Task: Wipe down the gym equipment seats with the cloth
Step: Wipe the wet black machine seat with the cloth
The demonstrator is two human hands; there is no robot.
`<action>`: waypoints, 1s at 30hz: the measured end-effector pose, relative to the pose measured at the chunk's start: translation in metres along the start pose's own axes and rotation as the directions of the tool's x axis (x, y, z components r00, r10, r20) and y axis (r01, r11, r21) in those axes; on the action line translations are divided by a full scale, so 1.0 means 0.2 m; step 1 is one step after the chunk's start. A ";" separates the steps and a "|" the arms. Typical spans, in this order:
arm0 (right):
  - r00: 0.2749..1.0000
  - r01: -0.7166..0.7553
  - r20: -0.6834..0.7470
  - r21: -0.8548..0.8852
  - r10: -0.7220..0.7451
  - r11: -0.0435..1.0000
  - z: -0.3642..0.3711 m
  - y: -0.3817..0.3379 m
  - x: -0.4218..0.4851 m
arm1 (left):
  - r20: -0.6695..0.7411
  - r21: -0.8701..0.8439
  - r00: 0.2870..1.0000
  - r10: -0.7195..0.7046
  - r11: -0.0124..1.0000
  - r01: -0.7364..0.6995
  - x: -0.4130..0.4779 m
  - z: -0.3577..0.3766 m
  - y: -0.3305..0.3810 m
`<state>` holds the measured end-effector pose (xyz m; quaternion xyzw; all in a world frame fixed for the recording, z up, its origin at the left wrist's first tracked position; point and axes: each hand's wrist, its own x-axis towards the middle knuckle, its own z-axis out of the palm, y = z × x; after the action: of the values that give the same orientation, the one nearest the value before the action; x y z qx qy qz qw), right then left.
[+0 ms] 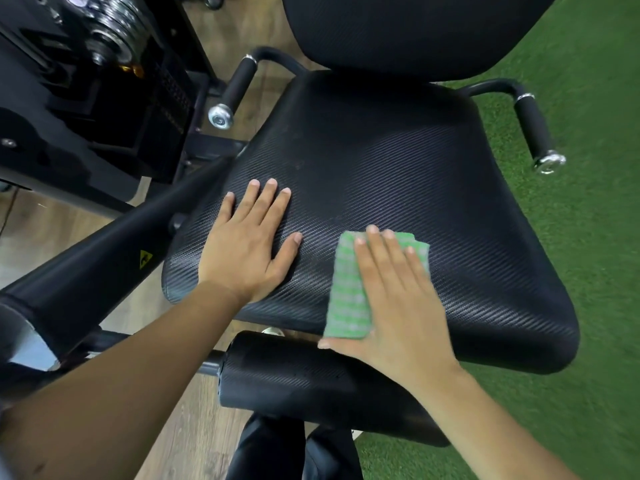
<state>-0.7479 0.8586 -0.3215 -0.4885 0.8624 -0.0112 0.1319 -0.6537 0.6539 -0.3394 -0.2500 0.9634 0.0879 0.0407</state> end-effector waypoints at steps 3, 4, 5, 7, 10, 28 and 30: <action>0.983 -0.185 0.003 -0.034 0.185 0.982 -0.04 0.19 -0.12 | -0.003 -0.007 1.000 0.004 1.000 -0.004 0.00 0.00 0.00; 0.964 -0.267 -0.003 -0.044 0.267 0.963 -0.05 0.26 -0.14 | -0.007 -0.009 1.000 0.003 1.000 -0.003 0.00 0.00 0.00; 0.939 -0.345 -0.019 -0.040 0.344 0.938 -0.06 0.32 -0.13 | -0.010 -0.010 1.000 0.002 1.000 -0.002 0.00 -0.01 0.00; 0.890 -0.455 -0.044 0.002 0.455 0.891 -0.07 0.41 -0.05 | -0.003 -0.008 1.000 0.008 1.000 -0.008 0.00 -0.01 0.01; 0.900 -0.434 -0.036 0.038 0.435 0.900 -0.06 0.39 0.20 | 0.007 -0.003 1.000 0.006 1.000 -0.006 0.00 0.00 0.00; 0.875 -0.483 0.033 0.083 0.482 0.871 -0.05 0.27 0.58 | 0.067 -0.041 0.997 0.044 0.998 -0.042 0.20 -0.15 0.00; 0.923 -0.385 0.045 0.099 0.383 0.917 -0.05 0.16 0.62 | 0.077 -0.094 0.995 0.058 0.994 -0.051 0.32 -0.14 -0.03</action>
<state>-0.8375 0.7687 -0.3445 -0.3022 0.9380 -0.0247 0.1680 -0.7069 0.6124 -0.3201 -0.2214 0.9625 0.1428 0.0651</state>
